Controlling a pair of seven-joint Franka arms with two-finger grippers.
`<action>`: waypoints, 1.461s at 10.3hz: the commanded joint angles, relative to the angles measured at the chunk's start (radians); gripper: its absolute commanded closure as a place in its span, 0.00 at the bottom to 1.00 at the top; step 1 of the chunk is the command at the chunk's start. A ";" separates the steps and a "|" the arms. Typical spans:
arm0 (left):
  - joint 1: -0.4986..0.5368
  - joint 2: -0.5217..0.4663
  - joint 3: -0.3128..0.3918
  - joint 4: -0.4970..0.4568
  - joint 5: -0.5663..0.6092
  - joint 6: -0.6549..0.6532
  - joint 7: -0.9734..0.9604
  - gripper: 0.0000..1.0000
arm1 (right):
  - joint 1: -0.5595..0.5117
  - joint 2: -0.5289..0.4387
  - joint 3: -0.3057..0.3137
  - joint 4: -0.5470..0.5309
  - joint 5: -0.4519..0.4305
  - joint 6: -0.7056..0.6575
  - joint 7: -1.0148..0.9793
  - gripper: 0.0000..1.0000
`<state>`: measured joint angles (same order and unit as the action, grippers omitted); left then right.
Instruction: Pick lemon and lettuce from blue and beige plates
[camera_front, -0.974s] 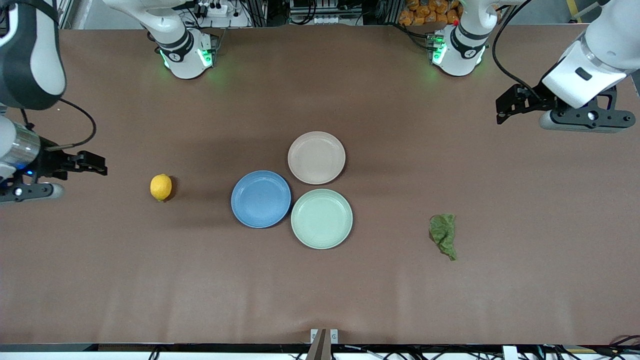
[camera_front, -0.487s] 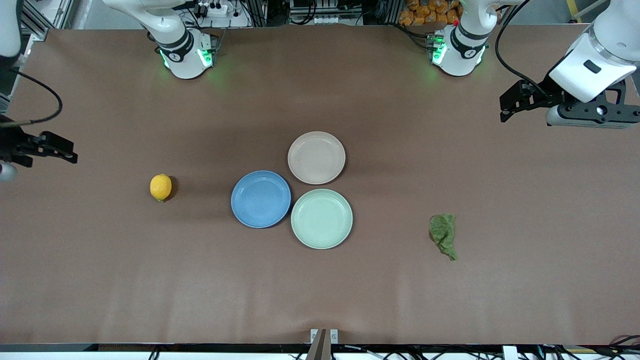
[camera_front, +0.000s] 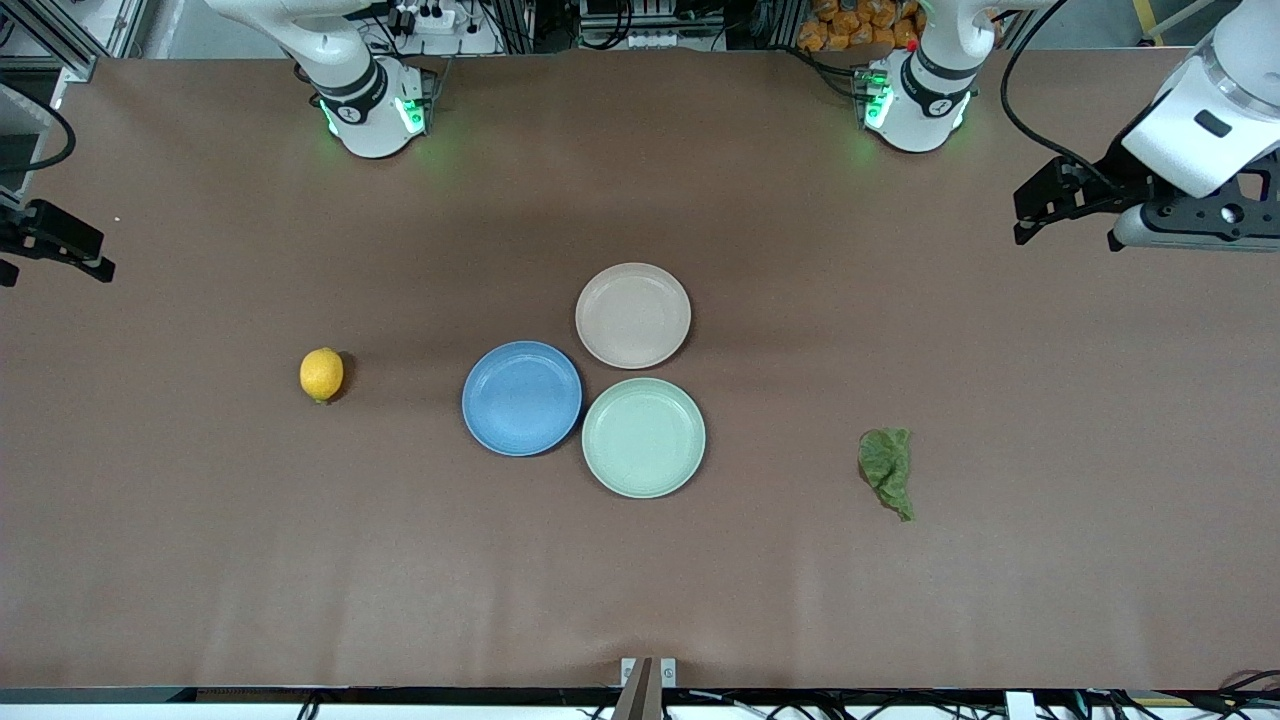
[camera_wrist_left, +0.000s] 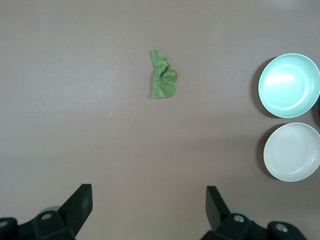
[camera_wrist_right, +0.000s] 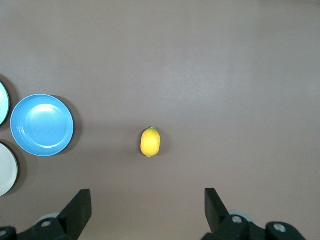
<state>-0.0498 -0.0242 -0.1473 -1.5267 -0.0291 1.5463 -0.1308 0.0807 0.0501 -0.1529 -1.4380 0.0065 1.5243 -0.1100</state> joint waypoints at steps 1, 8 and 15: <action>0.007 0.007 0.000 0.031 -0.009 -0.018 0.017 0.00 | 0.010 -0.021 -0.007 -0.016 0.007 0.026 0.019 0.00; 0.008 0.007 -0.002 0.031 -0.011 -0.018 0.017 0.00 | 0.010 -0.012 -0.011 -0.033 -0.002 0.041 0.024 0.00; 0.008 0.006 -0.003 0.031 -0.011 -0.018 0.017 0.00 | 0.027 -0.009 -0.007 -0.053 0.053 -0.067 0.069 0.00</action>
<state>-0.0491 -0.0241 -0.1466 -1.5189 -0.0291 1.5463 -0.1308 0.1017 0.0526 -0.1549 -1.4827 0.0260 1.4723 -0.0677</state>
